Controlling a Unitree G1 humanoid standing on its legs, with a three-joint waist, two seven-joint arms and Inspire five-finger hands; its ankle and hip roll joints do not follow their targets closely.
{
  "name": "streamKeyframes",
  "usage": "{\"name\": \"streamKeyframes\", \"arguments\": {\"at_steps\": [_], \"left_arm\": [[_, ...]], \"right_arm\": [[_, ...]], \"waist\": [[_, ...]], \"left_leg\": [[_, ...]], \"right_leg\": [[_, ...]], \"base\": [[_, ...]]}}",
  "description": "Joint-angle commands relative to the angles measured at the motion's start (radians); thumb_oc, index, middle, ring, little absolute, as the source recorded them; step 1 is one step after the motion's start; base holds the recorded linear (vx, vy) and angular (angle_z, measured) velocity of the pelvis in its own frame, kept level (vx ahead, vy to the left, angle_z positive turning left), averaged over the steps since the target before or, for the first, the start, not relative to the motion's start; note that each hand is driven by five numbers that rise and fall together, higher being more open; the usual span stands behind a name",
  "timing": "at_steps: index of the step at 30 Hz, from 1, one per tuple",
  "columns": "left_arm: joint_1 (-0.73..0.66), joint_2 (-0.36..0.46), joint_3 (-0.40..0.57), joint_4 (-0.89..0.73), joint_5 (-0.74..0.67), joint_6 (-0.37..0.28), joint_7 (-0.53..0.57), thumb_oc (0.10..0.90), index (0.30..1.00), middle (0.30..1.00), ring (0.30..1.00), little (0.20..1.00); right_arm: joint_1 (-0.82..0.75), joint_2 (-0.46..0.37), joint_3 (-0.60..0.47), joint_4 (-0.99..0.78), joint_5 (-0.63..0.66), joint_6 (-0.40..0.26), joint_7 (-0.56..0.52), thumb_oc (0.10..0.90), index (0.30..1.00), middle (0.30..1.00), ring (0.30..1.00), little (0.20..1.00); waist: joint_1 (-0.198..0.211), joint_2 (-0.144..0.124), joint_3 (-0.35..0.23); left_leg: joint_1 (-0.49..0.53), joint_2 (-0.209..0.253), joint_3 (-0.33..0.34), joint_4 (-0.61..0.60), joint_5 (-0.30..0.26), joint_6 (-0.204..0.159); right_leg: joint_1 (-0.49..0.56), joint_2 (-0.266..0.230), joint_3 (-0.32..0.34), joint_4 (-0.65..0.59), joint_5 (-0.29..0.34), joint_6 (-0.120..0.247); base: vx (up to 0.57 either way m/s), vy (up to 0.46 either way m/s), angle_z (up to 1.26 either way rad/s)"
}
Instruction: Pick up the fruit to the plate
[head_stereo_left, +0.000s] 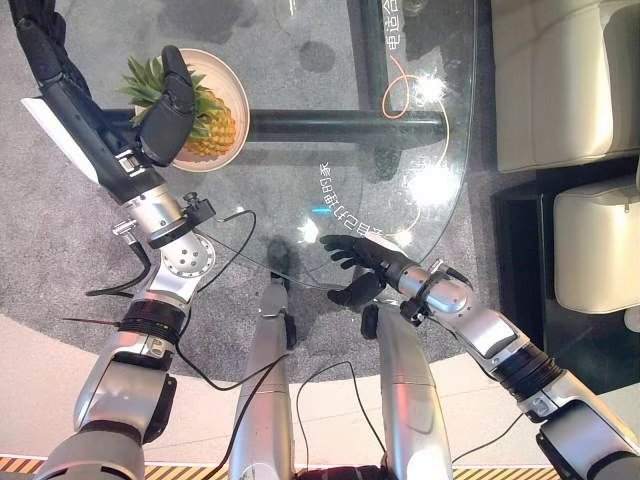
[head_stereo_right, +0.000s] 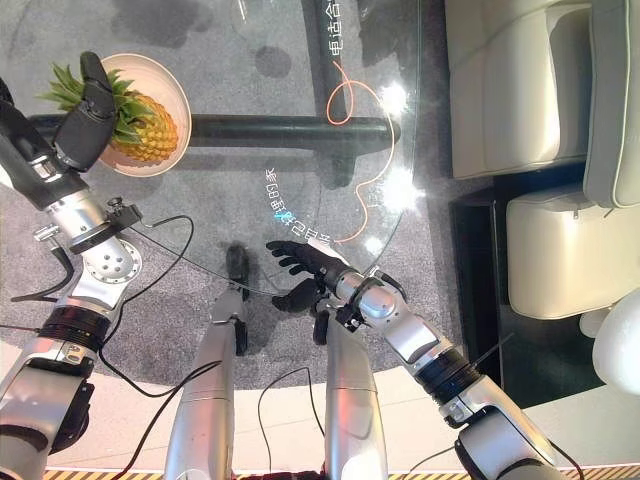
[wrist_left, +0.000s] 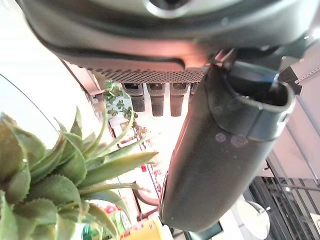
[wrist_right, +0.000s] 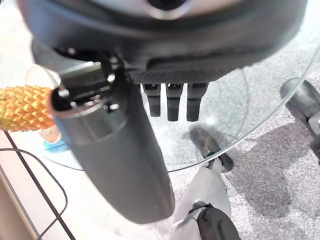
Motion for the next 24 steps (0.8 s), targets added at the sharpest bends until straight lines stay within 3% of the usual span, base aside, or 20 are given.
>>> {"name": "streamKeyframes", "arguments": {"at_steps": [1,8,12,16,24], "left_arm": [[-0.004,0.026,0.072,-0.107,-0.022,-0.083,-0.023,0.800,0.900,0.900,0.900,0.900],[0.101,-0.003,0.104,-0.182,-0.031,-0.122,-0.111,0.800,0.900,0.900,0.900,0.900],[0.188,-0.015,0.126,-0.258,-0.128,-0.121,-0.238,0.800,0.900,0.900,0.900,0.900],[0.253,-0.044,0.138,-0.286,-0.346,-0.081,-0.427,0.800,0.900,0.900,0.900,0.900],[0.404,-0.115,0.139,-0.315,-0.524,0.013,-0.597,0.800,0.900,0.900,0.900,0.900]], "right_arm": [[0.068,0.023,-0.013,-0.095,-0.024,-0.031,0.033,0.800,0.900,0.900,0.900,0.900],[0.127,0.020,-0.040,-0.109,-0.047,-0.058,0.058,0.800,0.900,0.900,0.900,0.900],[0.176,0.023,-0.063,-0.105,-0.065,-0.088,0.078,0.800,0.900,0.900,0.900,0.900],[0.203,0.025,-0.080,-0.075,-0.067,-0.116,0.106,0.800,0.900,0.900,0.900,0.900],[0.278,0.049,-0.105,-0.003,-0.069,-0.173,0.144,0.800,0.900,0.900,0.900,0.900]], "waist": [[0.007,0.017,-0.021],[0.023,0.022,-0.021],[0.040,0.026,-0.021],[0.058,0.025,-0.021],[0.096,0.018,-0.025]], "left_leg": [[0.047,-0.057,0.099,0.194,-0.213,0.071],[0.132,-0.060,0.083,0.133,-0.195,0.073],[0.212,-0.063,0.067,0.080,-0.179,0.068],[0.309,-0.067,0.052,0.023,-0.165,0.060],[0.533,-0.065,0.007,-0.112,-0.124,0.039]], "right_leg": [[0.069,0.044,-0.021,-0.195,0.149,0.029],[0.150,0.046,-0.017,-0.243,0.152,0.040],[0.232,0.042,-0.025,-0.287,0.153,0.048],[0.335,0.038,-0.043,-0.334,0.149,0.054],[0.578,0.028,-0.083,-0.438,0.146,0.056]], "base": [[-0.01,-0.055,-0.01],[-0.03,-0.064,0.00],[-0.05,-0.100,0.00],[-0.06,-0.113,0.04],[-0.05,-0.138,0.08]]}}
